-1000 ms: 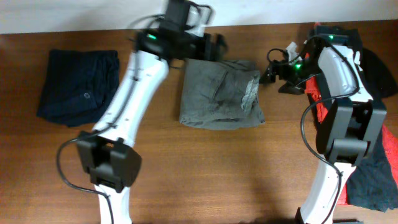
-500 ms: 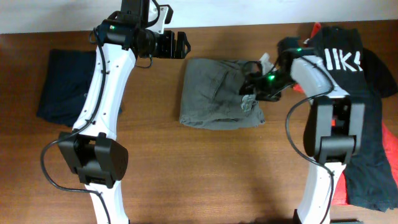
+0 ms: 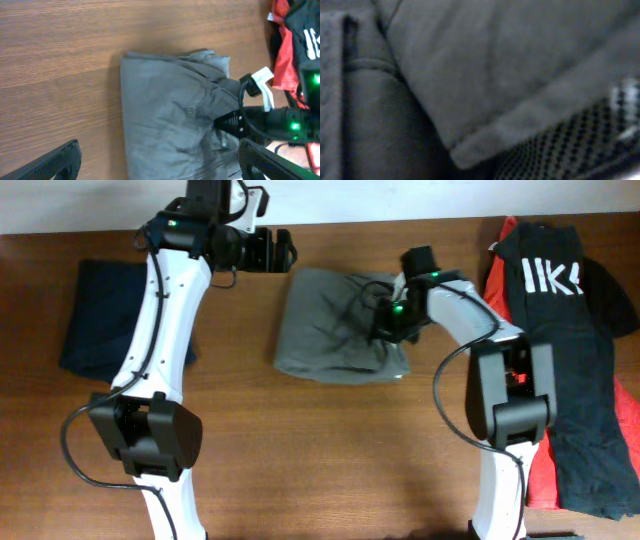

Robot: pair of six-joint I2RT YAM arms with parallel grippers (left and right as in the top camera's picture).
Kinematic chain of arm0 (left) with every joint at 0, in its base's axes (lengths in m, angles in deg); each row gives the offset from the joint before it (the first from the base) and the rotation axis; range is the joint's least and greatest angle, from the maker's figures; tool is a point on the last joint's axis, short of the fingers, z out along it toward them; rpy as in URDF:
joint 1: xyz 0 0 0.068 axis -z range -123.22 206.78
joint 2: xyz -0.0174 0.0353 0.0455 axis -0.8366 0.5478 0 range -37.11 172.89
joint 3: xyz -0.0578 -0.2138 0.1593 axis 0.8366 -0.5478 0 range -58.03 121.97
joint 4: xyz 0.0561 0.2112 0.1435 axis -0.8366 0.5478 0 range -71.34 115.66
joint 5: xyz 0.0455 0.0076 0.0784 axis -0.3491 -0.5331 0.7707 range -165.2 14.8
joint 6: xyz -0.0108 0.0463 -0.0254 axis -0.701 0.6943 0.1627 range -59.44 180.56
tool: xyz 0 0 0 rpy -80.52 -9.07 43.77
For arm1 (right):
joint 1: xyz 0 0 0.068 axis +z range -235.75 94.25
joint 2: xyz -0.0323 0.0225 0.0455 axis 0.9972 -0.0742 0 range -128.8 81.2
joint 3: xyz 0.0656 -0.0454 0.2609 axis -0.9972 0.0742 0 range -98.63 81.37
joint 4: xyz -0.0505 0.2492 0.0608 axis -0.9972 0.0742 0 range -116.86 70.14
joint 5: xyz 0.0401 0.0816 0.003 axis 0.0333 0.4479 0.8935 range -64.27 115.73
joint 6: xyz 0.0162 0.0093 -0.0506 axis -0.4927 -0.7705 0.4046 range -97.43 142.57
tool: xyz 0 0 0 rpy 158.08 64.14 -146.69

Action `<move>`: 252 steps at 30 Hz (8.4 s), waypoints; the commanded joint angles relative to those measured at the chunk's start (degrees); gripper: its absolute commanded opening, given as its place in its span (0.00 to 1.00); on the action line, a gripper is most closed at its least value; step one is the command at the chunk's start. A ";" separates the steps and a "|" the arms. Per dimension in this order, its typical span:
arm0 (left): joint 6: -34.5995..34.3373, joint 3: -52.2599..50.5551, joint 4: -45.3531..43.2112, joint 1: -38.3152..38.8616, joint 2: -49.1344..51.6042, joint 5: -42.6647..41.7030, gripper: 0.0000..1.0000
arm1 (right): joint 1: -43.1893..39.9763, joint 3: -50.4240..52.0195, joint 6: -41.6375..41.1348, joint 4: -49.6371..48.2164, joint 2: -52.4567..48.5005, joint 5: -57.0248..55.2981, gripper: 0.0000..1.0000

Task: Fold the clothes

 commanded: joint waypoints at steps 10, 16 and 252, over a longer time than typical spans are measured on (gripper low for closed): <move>-0.74 0.90 0.11 -6.34 -0.13 -6.01 0.99 | 11.82 0.61 -33.24 -17.27 1.27 -14.32 0.13; 1.25 0.90 0.50 -6.43 -0.13 -5.95 0.99 | 10.08 -0.13 -24.52 -17.42 4.11 -8.70 0.54; 16.46 -31.21 -36.74 -31.28 10.25 9.86 0.85 | -25.22 -0.11 19.28 14.51 22.77 -6.86 0.99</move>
